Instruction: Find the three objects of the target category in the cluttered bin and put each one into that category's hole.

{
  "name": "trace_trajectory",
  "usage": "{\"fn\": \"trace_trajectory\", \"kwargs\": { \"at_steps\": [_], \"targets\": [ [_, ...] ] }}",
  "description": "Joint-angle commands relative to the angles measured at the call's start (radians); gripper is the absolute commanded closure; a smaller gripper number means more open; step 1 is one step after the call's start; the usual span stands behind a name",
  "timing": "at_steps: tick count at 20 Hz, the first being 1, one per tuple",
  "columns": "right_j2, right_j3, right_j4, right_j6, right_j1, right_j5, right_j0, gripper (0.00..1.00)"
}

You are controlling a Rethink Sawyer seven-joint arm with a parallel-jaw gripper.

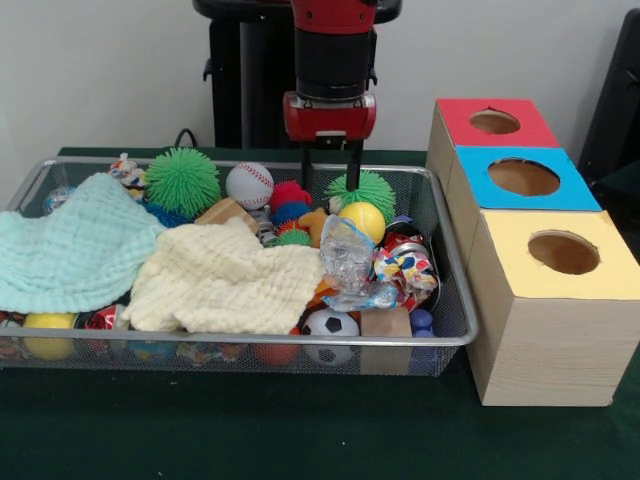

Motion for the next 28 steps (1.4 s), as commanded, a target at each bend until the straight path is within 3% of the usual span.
{"fn": "trace_trajectory", "kwargs": {
  "at_steps": [1,12,20,28],
  "targets": [
    [-0.016,-0.048,0.027,0.193,0.075,-0.073,0.049,0.00],
    [-0.023,-0.098,0.029,0.164,0.111,-0.060,0.051,0.00],
    [-0.001,-0.073,-0.007,0.123,0.081,-0.034,-0.014,0.00],
    [0.015,-0.108,-0.044,0.076,0.103,-0.030,-0.071,0.00]
  ]
}}
